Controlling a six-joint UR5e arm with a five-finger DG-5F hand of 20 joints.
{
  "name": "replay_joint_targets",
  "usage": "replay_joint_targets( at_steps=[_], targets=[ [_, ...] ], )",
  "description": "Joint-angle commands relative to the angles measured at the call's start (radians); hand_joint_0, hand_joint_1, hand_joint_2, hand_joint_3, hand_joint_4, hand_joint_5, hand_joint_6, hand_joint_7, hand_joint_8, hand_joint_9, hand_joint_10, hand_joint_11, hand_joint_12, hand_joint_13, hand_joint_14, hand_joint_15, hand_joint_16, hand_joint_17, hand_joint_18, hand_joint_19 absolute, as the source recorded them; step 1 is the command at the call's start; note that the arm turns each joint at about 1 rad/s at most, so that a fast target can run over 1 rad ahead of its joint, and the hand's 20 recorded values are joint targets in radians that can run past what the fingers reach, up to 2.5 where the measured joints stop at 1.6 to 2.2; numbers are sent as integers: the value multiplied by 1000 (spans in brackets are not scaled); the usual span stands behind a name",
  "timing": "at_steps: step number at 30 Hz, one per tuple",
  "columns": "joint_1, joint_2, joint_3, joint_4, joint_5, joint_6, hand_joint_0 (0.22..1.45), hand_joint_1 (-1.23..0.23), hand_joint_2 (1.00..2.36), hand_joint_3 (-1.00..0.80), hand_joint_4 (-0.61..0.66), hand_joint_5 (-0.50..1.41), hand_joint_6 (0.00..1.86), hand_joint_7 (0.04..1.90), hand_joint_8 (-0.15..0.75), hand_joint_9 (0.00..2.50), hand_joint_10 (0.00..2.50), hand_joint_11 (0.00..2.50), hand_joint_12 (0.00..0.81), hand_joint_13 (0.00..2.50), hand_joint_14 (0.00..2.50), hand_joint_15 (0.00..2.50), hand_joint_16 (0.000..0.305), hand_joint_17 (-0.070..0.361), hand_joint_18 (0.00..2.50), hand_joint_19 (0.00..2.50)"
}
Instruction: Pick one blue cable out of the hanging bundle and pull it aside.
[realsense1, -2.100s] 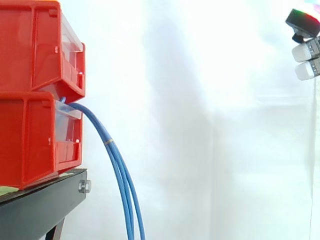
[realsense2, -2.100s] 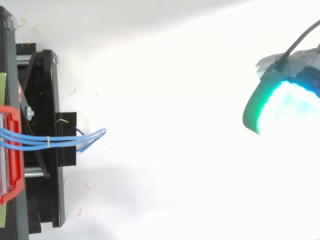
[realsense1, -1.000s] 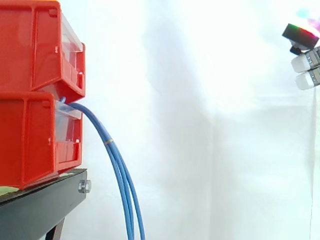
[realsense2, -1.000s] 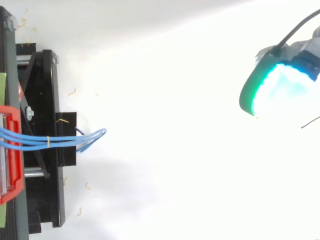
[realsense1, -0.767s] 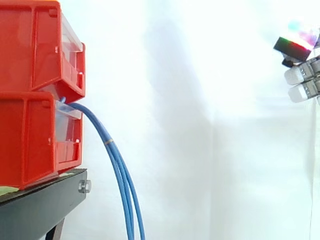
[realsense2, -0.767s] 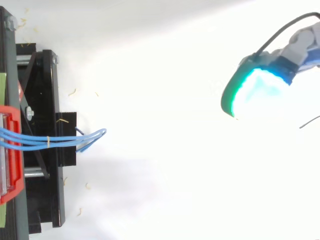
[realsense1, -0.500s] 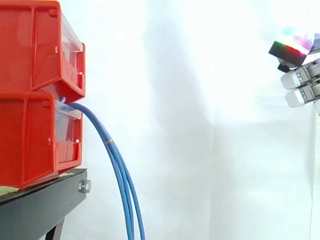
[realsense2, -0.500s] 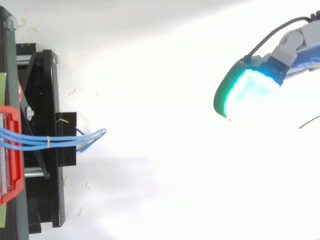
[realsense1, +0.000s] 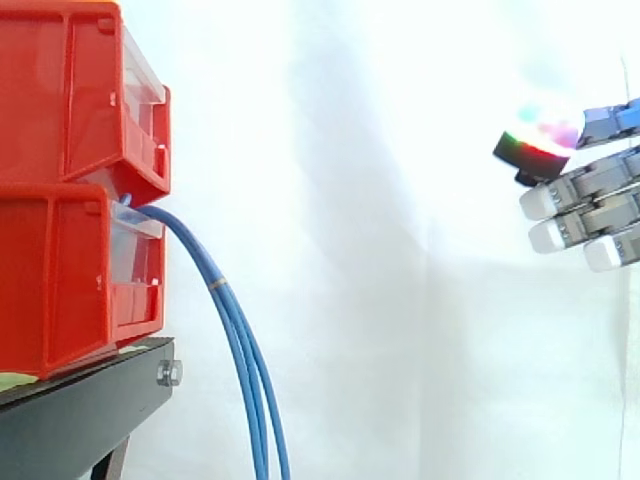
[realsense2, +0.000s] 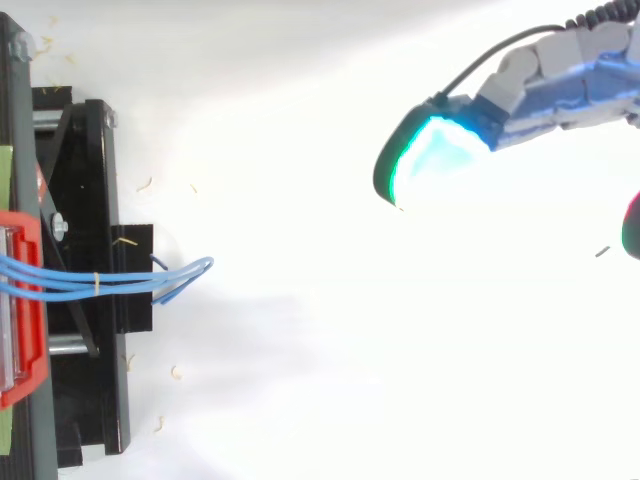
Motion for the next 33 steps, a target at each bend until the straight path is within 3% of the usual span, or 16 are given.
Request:
replay_joint_targets(
  at_steps=[1,4,11,16,20,27,28,33],
  targets=[
    [0,-32,0,34,36,-21,499,-505,1004,-450,224,-215,502,707,280,391,1,0,373,332,4,119,61,138,320,259],
    [-2,-78,0,55,42,-13,499,-505,1004,-451,223,-215,502,706,280,391,0,0,373,332,5,123,61,138,320,264],
    [-8,-110,0,94,47,2,498,-505,1004,-452,223,-215,502,706,279,391,0,0,374,333,4,123,61,138,319,268],
    [-5,-122,0,117,102,-29,498,-504,1004,-454,226,-214,502,706,279,390,1,0,375,332,4,119,61,138,320,259],
    [-3,-152,0,161,118,-44,497,-505,1004,-453,226,-213,502,706,280,392,1,0,375,332,5,122,61,138,321,255],
    [6,-227,9,290,118,-47,496,-504,1004,-451,229,-212,502,708,283,396,1,0,375,333,4,122,61,138,320,255],
    [9,-259,25,318,118,-52,496,-504,1004,-451,230,-212,502,707,282,396,0,0,375,333,5,122,61,138,318,260],
    [12,-325,64,325,105,-44,496,-504,1004,-453,232,-211,502,708,283,400,0,0,376,335,4,119,61,138,317,260]
  ],
)
